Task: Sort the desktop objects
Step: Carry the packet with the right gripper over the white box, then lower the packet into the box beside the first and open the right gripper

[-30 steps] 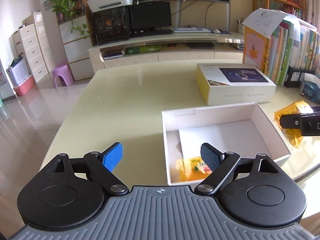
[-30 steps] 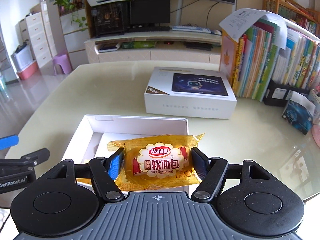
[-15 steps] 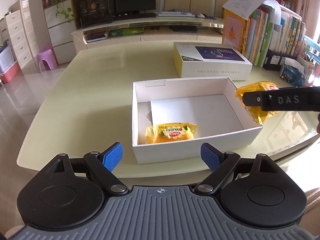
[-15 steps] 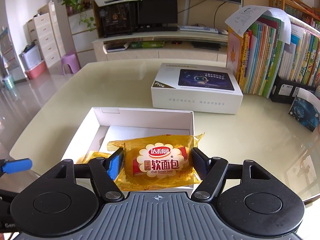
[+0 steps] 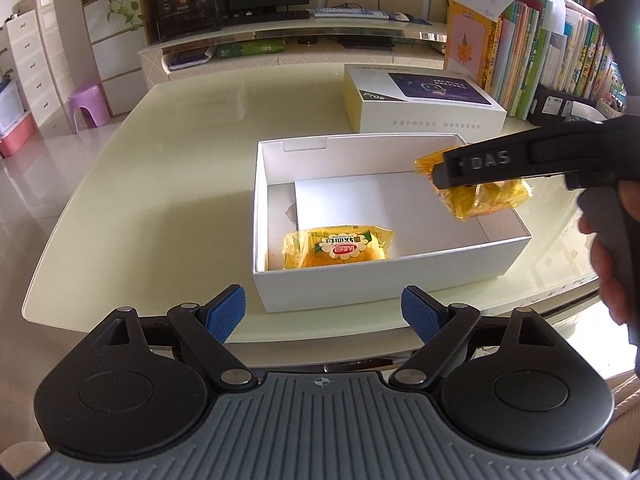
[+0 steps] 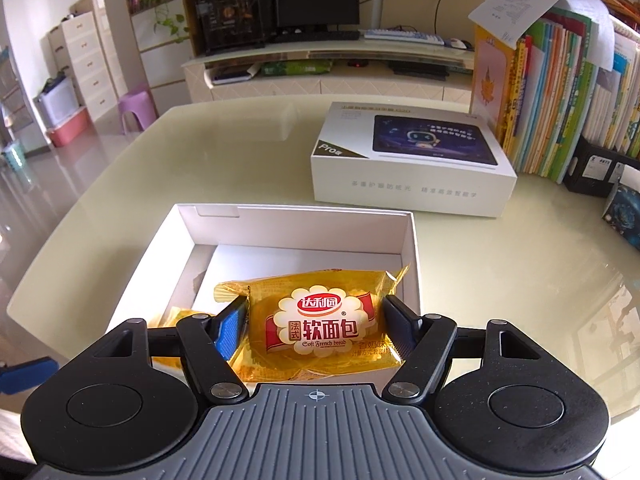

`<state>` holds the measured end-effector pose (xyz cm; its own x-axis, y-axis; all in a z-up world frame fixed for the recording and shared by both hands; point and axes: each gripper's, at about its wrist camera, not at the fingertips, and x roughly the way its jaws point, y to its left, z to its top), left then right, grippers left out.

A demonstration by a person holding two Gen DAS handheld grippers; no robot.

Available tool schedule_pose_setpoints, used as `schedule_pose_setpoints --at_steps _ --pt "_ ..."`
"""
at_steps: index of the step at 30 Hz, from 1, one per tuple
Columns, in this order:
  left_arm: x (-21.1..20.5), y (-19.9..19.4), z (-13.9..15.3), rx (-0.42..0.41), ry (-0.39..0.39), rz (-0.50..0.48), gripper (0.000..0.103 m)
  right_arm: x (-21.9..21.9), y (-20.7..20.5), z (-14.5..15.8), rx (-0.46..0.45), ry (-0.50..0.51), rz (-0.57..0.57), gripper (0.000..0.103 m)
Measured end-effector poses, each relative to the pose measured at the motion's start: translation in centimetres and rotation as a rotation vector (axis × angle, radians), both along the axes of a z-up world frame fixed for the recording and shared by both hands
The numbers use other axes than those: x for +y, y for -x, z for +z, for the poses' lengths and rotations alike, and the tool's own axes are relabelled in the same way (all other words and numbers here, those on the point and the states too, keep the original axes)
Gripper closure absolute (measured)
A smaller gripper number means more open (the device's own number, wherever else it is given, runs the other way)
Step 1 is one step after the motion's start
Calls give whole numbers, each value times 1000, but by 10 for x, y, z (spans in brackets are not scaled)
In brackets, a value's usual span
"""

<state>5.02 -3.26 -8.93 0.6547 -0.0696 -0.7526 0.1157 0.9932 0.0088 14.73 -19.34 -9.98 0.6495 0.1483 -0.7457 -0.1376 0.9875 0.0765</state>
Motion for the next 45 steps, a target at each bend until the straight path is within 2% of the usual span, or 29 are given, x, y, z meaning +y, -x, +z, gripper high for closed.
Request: schedule_pose_setpoints --at_steps 10,18,25,38,43,45 --pt "5 -14 0 -7 -7 42 0 6 -29 -40 85 23 -61 33" --pt "9 -19 -2 1 5 40 0 8 -45 -65 133 39 -108 31" --pt "11 -24 -3 7 19 37 0 13 -42 -67 124 80 -107 28" --pt "13 -27 -3 8 36 36 0 4 -22 -41 34 124 -130 24" --pt "11 -27 -1 -3 29 29 0 1 -13 -31 -2 141 -139 17" --pt "10 -27 0 -6 27 28 0 -1 -10 -27 -16 148 -143 5"
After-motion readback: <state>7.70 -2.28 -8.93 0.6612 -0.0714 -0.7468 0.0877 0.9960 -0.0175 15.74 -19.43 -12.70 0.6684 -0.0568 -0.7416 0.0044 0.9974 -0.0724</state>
